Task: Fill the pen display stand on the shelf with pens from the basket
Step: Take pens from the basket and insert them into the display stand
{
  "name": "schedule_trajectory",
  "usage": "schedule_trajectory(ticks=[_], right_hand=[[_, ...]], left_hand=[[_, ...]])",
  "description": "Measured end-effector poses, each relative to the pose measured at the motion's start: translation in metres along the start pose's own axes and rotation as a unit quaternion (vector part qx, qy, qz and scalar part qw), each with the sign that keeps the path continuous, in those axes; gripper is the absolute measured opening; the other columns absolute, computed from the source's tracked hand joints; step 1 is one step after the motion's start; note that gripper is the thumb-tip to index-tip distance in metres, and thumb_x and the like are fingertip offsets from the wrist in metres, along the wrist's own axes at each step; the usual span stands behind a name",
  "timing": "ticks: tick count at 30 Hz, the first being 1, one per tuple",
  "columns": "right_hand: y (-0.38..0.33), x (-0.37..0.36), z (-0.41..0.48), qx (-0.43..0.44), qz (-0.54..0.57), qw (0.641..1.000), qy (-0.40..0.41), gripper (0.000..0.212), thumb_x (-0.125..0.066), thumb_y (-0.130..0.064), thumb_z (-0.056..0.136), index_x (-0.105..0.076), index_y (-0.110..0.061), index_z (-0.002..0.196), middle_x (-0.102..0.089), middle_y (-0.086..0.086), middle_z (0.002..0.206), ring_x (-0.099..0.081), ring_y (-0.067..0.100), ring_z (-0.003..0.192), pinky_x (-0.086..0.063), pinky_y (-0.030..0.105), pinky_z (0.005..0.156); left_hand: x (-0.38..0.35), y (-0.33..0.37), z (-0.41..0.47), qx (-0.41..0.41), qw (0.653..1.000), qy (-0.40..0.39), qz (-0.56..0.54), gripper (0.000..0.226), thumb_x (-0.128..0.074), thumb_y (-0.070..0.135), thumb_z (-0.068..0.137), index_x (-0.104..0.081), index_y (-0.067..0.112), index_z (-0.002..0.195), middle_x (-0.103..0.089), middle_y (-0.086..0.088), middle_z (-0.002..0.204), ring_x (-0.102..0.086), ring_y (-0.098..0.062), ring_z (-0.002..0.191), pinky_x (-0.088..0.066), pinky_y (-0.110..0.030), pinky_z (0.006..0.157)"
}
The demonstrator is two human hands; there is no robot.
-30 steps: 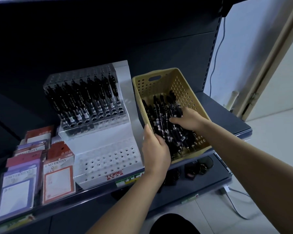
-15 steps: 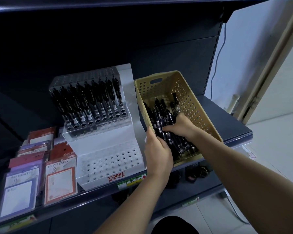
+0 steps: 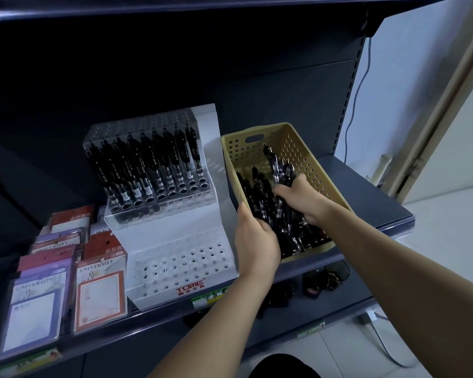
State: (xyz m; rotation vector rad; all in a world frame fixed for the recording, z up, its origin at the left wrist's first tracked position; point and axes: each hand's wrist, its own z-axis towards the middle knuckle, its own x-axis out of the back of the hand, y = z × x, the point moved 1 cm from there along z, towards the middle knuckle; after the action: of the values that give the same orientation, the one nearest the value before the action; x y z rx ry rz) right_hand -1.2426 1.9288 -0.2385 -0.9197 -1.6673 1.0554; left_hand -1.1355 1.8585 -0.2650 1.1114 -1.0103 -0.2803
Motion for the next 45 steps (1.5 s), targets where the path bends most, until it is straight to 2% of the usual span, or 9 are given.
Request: schedule_trajectory(ticks=[4,9,13,18,24,32,39,42,45], right_hand=[[0.001,0.004,0.004,-0.032,0.032,0.999,-0.007,0.062,-0.059,-0.025,0.087,-0.026,0.002,0.132,-0.038,0.003,0.075,-0.039,0.014,0.066,-0.035,0.031,0.059],[-0.005,0.008,0.006,-0.021,0.125,0.992,-0.01,0.072,-0.067,-0.037,0.058,-0.043,-0.008,0.119,-0.063,0.017,0.105,-0.065,0.029,0.094,-0.054,0.051,0.084],[-0.02,0.013,0.0,0.034,0.166,0.985,-0.028,0.001,-0.056,-0.01,0.087,-0.056,-0.009,0.088,-0.061,-0.002,0.061,-0.06,0.007,0.051,-0.05,0.025,0.053],[-0.033,0.016,-0.005,0.044,0.183,0.982,-0.02,0.038,-0.057,-0.016,0.087,-0.045,-0.006,0.121,-0.054,0.0,0.076,-0.055,0.013,0.064,-0.043,0.026,0.056],[-0.057,0.013,-0.024,0.069,0.218,0.973,-0.03,0.001,-0.054,-0.009,0.089,-0.053,-0.009,0.089,-0.057,0.003,0.07,-0.059,0.015,0.058,-0.055,0.036,0.06],[-0.085,-0.022,-0.056,0.077,0.229,0.969,-0.048,0.01,-0.055,-0.011,0.084,-0.049,-0.009,0.076,-0.05,0.004,0.059,-0.051,0.017,0.05,-0.045,0.027,0.05],[-0.083,-0.074,-0.077,0.067,0.254,0.958,-0.113,0.024,-0.051,-0.004,0.086,-0.042,-0.009,0.064,-0.047,-0.002,0.041,-0.05,0.01,0.038,-0.041,0.023,0.042],[-0.082,-0.097,-0.088,0.069,0.246,0.961,-0.111,0.009,-0.057,-0.011,0.088,-0.051,-0.005,0.084,-0.061,0.005,0.058,-0.063,0.012,0.055,-0.051,0.025,0.052],[-0.083,-0.114,-0.094,0.051,0.235,0.965,-0.105,0.037,-0.065,-0.025,0.082,-0.052,-0.002,0.107,-0.069,0.016,0.091,-0.069,0.022,0.084,-0.057,0.037,0.074]], left_hand=[[-0.001,0.003,0.007,0.016,1.0,-0.019,-0.009,0.049,-0.03,0.012,0.097,-0.02,0.019,0.145,-0.053,-0.002,0.084,-0.051,-0.014,0.059,-0.035,-0.023,0.045],[0.0,0.005,0.019,0.035,0.998,-0.045,-0.042,0.046,-0.032,0.008,0.096,-0.027,0.018,0.141,-0.057,-0.001,0.085,-0.055,-0.014,0.06,-0.038,-0.024,0.044],[0.003,0.005,0.032,0.04,0.997,-0.06,-0.041,0.032,-0.031,0.007,0.095,-0.037,0.01,0.127,-0.054,-0.001,0.082,-0.057,-0.021,0.071,-0.044,-0.03,0.055],[0.01,0.004,0.04,0.034,0.992,-0.095,-0.075,0.035,-0.027,0.024,0.102,-0.043,0.004,0.126,-0.05,0.006,0.086,-0.057,-0.025,0.098,-0.037,-0.027,0.078],[0.035,0.017,0.033,-0.089,0.99,-0.07,-0.083,0.059,-0.033,0.047,0.096,-0.028,0.015,0.146,-0.037,-0.001,0.148,-0.033,-0.017,0.137,-0.03,-0.034,0.111],[0.079,0.045,0.014,-0.161,0.964,-0.196,-0.08,0.083,-0.056,0.055,0.081,-0.014,0.03,0.148,-0.037,0.008,0.147,-0.037,-0.01,0.132,-0.032,-0.028,0.108],[0.12,0.027,0.007,-0.05,0.964,-0.194,-0.172,0.088,-0.022,0.074,0.069,0.003,0.04,0.147,-0.037,-0.004,0.148,-0.048,-0.022,0.127,-0.049,-0.039,0.097],[0.135,0.014,0.004,-0.046,0.963,-0.191,-0.186,0.079,-0.017,0.073,0.076,-0.001,0.042,0.146,-0.036,0.006,0.144,-0.042,-0.013,0.128,-0.043,-0.036,0.102],[0.15,0.006,0.002,-0.006,0.953,-0.185,-0.238,0.085,-0.024,0.076,0.068,-0.005,0.047,0.145,-0.031,0.008,0.148,-0.037,-0.014,0.133,-0.039,-0.042,0.107]])
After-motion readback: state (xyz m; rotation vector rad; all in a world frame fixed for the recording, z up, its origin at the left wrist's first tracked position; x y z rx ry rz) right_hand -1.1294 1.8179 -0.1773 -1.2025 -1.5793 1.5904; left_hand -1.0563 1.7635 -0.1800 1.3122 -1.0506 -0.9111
